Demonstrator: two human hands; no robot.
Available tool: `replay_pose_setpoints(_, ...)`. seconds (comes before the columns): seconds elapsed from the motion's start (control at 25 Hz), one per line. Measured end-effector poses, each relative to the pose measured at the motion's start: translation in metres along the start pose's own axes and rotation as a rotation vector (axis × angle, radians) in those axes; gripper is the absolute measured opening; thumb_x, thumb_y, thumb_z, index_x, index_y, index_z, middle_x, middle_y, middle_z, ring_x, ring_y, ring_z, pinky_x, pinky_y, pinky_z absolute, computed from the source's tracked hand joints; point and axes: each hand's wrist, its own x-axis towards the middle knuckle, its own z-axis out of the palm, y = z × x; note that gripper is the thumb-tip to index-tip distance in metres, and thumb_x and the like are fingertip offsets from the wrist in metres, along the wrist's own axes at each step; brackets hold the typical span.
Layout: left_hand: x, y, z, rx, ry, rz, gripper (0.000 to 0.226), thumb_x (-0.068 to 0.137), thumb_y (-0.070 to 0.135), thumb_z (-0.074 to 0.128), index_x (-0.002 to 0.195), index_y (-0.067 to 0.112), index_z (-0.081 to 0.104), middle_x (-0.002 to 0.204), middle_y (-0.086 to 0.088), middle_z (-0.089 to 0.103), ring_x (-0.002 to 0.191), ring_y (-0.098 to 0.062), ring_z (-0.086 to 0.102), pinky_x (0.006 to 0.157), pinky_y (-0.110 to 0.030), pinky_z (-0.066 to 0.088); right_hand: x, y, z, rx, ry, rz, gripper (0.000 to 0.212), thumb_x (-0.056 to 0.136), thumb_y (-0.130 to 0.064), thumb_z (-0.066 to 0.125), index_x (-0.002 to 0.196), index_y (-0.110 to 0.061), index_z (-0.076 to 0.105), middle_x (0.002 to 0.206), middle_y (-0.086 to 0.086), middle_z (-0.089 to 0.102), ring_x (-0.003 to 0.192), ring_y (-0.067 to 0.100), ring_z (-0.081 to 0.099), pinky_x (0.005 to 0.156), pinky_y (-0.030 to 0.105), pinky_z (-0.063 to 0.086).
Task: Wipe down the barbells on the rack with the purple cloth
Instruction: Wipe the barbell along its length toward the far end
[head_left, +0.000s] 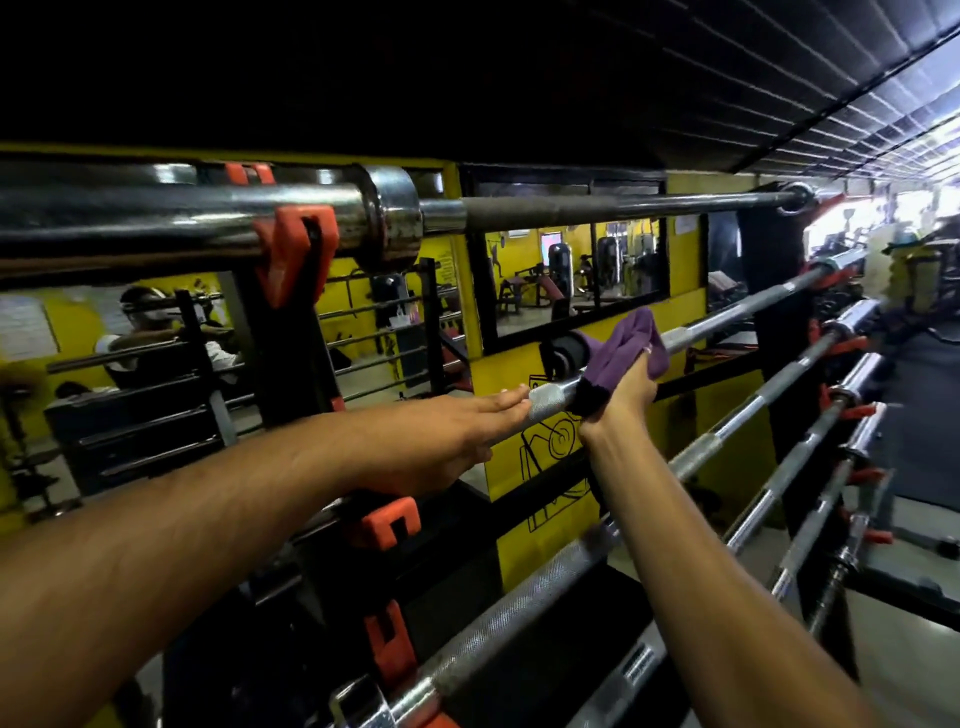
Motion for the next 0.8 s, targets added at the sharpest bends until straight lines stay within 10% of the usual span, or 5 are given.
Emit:
replay_pose_setpoints(0.16,0.0,-0.001,0.0,-0.028,-0.009,-0.013,0.073,0.103,0.009,0.048,0.159,0.021,0.003,0.166,0.007,-0.006,0.15,-0.005,0.004,0.102,0.006,-0.004,0.003,-0.004,-0.005,-0.087,-0.04,0.009,0.053,0.1,-0.057,0.046,0.132,-0.016,0.053,0.112,0.01,0.072,0.092,0.021,0.073,0.059,0.027,0.059)
replay_pose_setpoints(0.4,-0.002,-0.003,0.0,-0.032,-0.05,-0.036,0.082,0.101,0.017,0.055,0.159,0.028,-0.003,0.165,0.014,-0.013,0.149,-0.003,0.003,0.109,-0.003,0.001,0.05,-0.066,-0.018,-0.119,-0.045,-0.059,0.043,0.107,-0.052,0.023,0.113,-0.027,0.058,0.1,0.005,0.077,0.091,0.012,0.072,0.073,0.027,0.056)
replay_pose_setpoints(0.8,-0.001,-0.002,-0.002,-0.024,-0.046,-0.072,0.083,0.098,0.016,0.059,0.159,0.03,0.004,0.166,0.012,-0.003,0.153,-0.013,0.013,0.123,-0.04,0.023,-0.03,0.013,-0.012,-0.118,-0.049,0.065,0.054,0.101,-0.054,0.046,0.137,-0.014,0.048,0.119,0.01,0.065,0.101,0.026,0.067,0.07,0.036,0.053)
